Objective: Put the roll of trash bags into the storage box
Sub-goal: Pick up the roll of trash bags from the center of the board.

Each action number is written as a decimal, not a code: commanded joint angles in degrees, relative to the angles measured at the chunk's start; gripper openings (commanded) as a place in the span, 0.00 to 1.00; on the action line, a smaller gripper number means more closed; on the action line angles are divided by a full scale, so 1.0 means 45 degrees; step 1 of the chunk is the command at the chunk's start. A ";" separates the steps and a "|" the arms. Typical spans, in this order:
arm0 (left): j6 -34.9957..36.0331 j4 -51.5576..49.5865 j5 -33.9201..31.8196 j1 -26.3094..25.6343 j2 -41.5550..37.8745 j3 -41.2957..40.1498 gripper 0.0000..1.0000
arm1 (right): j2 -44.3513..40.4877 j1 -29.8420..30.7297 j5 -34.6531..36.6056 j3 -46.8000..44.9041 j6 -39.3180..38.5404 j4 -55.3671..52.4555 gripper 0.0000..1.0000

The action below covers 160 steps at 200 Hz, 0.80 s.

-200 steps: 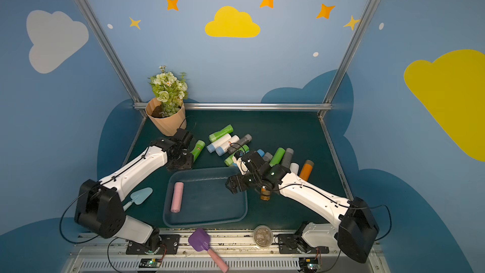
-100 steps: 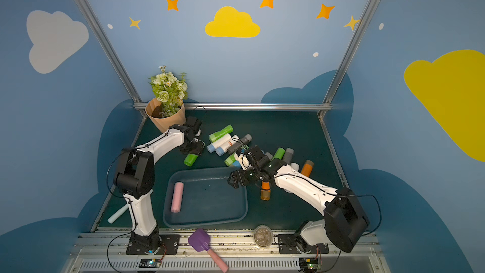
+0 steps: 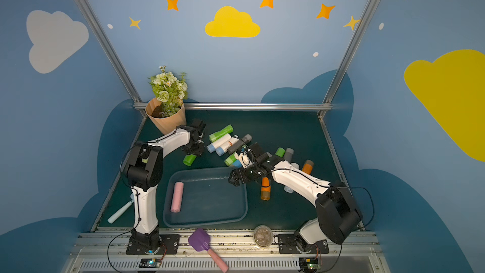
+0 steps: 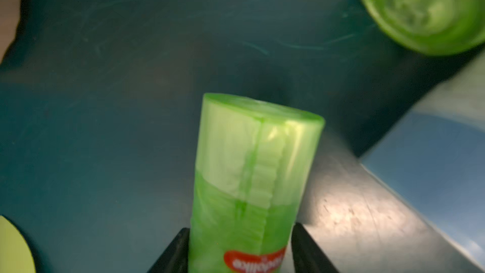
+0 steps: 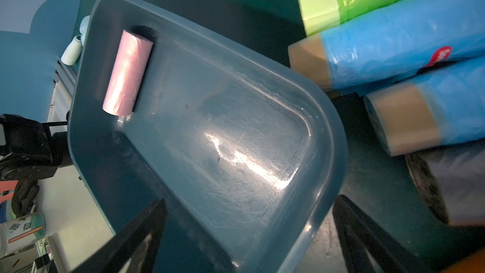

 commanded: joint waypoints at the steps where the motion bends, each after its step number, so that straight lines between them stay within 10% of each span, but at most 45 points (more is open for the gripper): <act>1: 0.0068 -0.0124 -0.0255 -0.0029 0.0325 0.0396 0.50 | 0.0119 -0.0089 -0.0381 0.0373 -0.0242 0.0056 0.97; 160: -0.1697 -0.0268 -0.0294 0.0017 -0.3765 -0.0854 0.36 | 0.0266 -0.0681 -0.1500 0.2080 -0.0314 -0.1022 0.97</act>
